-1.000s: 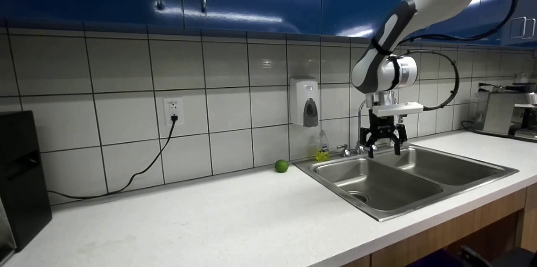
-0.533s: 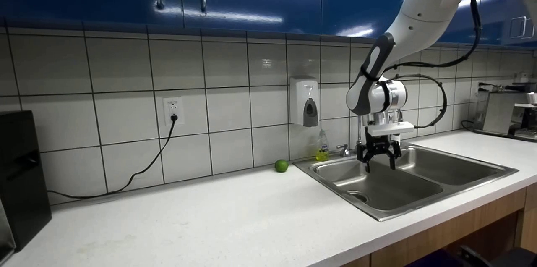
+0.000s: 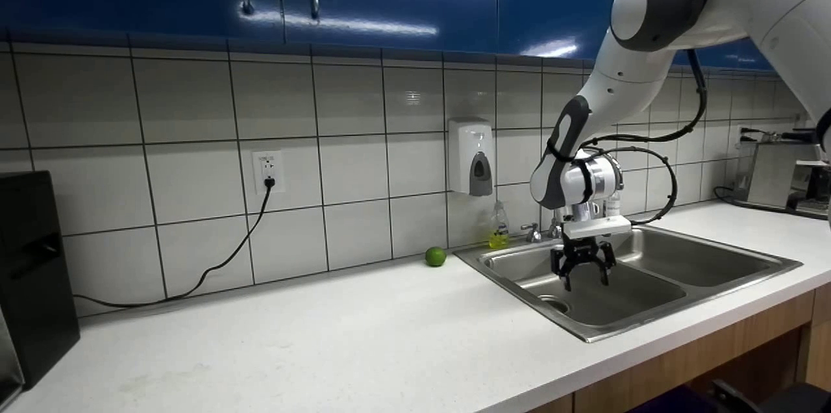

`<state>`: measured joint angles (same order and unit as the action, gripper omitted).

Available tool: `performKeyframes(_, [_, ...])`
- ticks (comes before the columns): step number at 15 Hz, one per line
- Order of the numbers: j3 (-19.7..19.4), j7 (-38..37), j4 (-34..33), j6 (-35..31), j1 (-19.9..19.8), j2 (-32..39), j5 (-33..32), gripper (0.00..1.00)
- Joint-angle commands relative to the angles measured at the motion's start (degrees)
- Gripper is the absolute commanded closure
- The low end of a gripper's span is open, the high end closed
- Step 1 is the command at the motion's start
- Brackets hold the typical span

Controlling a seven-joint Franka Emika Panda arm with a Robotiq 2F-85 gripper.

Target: Take the purple snack out of the sink on the left and put it on the countertop.

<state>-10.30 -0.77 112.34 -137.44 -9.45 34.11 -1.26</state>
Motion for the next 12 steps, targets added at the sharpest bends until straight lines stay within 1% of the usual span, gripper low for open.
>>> performKeyframes(1, [0.36, -0.19, -1.02, 0.16, -0.41, 1.13, -0.32, 0.0])
performKeyframes(3, [0.37, -0.19, -2.28, 0.17, -0.43, 2.63, -0.33, 0.0])
performKeyframes(7, [0.37, -0.19, -2.87, 0.18, -0.44, 2.95, -0.33, 0.0])
performKeyframes(9, [0.36, -1.06, 0.2, -0.76, 0.27, 1.04, -0.3, 0.0])
performKeyframes(12, [1.05, -0.57, 2.71, -2.75, 0.33, 1.16, 0.22, 0.0])
